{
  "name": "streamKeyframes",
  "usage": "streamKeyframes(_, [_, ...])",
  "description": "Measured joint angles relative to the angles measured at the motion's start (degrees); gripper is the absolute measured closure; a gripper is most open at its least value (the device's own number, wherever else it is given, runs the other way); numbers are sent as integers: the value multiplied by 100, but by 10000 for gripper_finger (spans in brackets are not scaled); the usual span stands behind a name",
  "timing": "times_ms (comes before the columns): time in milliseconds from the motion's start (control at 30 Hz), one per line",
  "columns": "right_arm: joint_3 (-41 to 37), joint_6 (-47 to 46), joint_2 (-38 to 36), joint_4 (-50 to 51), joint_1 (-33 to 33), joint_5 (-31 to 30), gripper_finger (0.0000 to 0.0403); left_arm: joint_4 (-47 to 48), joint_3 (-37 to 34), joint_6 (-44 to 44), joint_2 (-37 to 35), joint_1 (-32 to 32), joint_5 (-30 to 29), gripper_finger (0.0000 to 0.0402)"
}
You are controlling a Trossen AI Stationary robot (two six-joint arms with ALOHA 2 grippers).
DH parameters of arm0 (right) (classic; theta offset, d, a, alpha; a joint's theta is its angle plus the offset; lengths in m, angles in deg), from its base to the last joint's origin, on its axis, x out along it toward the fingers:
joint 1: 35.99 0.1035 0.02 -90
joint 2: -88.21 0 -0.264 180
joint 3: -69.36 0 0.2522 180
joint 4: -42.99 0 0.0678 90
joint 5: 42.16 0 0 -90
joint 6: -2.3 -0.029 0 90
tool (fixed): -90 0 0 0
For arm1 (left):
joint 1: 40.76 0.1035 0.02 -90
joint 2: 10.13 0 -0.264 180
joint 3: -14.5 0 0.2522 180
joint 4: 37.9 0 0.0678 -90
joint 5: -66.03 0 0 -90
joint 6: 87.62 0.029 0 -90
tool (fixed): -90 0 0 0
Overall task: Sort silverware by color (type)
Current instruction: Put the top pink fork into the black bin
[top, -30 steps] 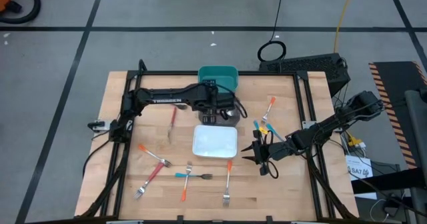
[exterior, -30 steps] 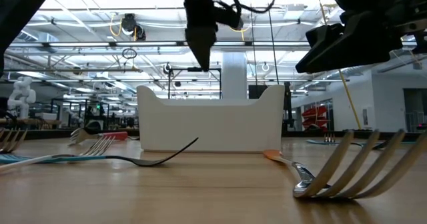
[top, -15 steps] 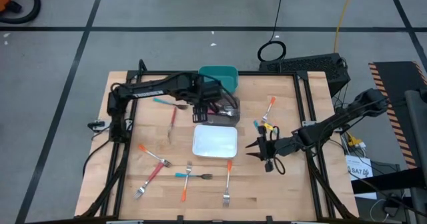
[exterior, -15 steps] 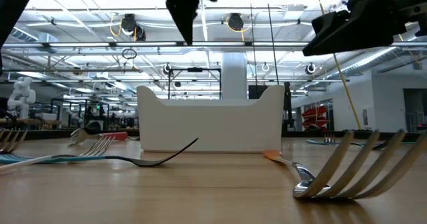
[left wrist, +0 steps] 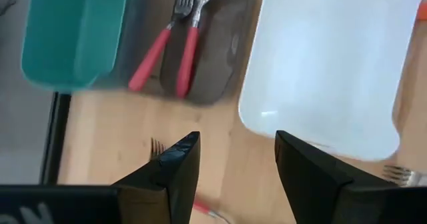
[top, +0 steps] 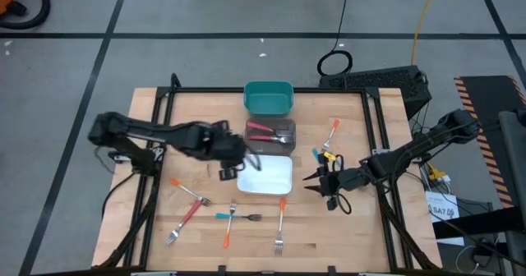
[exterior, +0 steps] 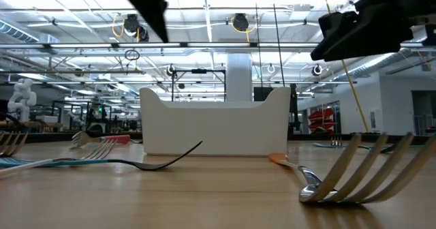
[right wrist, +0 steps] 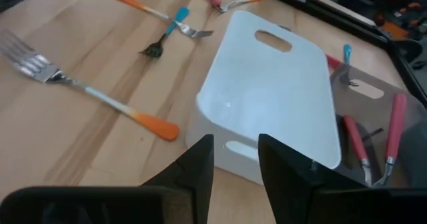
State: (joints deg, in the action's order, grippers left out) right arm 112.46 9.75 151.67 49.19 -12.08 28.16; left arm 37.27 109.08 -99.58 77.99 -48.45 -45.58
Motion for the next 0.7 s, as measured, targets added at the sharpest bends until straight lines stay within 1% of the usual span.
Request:
streamKeyframes(133, [2,-68,-2,-128,-70,6,289,-199,-1037,-876,-757,-202,-745,209])
streamKeyframes(267, [2,-115,-2,-162,-144,2,289,-192,-1990,-1801,-1181,-214,-977,209])
streamKeyframes(367, [2,-363,0,-165,-200,5,289,-163,-2534,-2503,-1238,-90,-992,209])
streamKeyframes(467, [2,-700,-2,-138,-224,5,289,-203,-2923,-3079,-1233,114,-724,209])
streamKeyframes(567, [2,-989,-2,-85,-224,20,289,-621,-3242,-3311,-1235,357,-578,209])
streamKeyframes(700, [2,-1084,-2,-127,-222,11,289,-1129,-3597,-3546,-1233,741,-550,209])
